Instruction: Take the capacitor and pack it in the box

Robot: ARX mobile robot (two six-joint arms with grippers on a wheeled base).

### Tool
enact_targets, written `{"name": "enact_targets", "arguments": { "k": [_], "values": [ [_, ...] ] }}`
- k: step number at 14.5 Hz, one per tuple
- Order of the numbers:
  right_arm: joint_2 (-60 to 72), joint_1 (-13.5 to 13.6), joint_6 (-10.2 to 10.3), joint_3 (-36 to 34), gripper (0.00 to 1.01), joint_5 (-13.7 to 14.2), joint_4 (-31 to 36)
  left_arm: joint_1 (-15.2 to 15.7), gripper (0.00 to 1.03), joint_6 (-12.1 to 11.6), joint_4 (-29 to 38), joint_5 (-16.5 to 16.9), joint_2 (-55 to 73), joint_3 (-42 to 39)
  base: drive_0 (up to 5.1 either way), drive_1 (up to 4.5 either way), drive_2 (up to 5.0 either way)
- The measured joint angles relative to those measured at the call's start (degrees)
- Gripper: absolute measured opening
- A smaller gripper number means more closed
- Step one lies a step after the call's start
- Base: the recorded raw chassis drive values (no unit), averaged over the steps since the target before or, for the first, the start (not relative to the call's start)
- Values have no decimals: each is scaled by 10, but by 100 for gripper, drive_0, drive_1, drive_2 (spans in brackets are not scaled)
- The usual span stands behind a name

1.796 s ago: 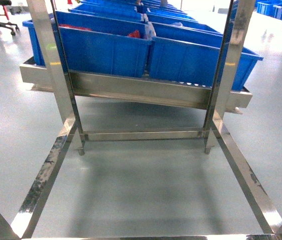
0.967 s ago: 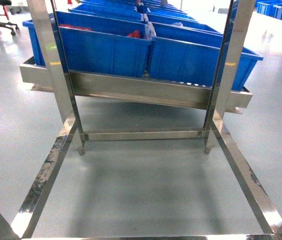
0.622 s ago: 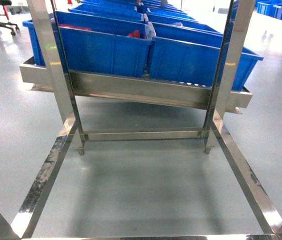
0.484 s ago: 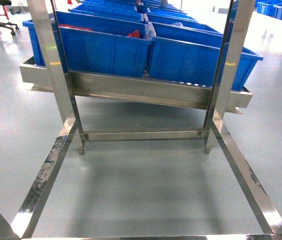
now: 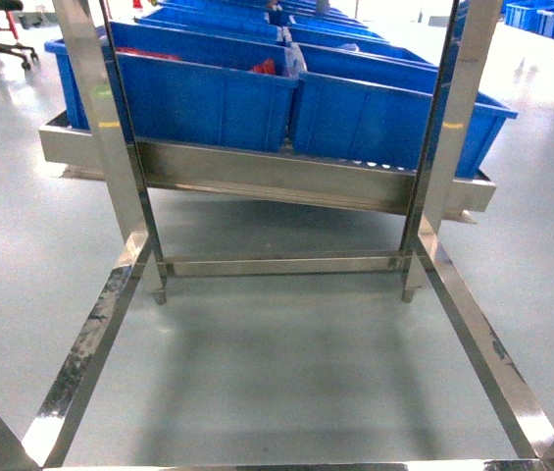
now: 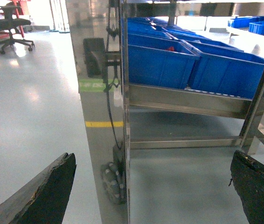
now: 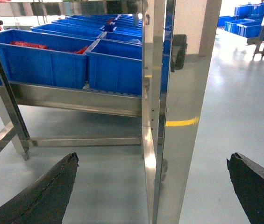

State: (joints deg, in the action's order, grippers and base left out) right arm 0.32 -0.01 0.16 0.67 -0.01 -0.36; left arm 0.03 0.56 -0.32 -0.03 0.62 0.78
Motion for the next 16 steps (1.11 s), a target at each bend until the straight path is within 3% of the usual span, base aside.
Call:
{"name": "enact_targets", "arguments": {
  "k": [16],
  "values": [
    [0, 0, -1, 0, 98, 0, 0, 0, 98, -5, 0, 0, 0, 0, 0, 0, 0]
  ]
}}
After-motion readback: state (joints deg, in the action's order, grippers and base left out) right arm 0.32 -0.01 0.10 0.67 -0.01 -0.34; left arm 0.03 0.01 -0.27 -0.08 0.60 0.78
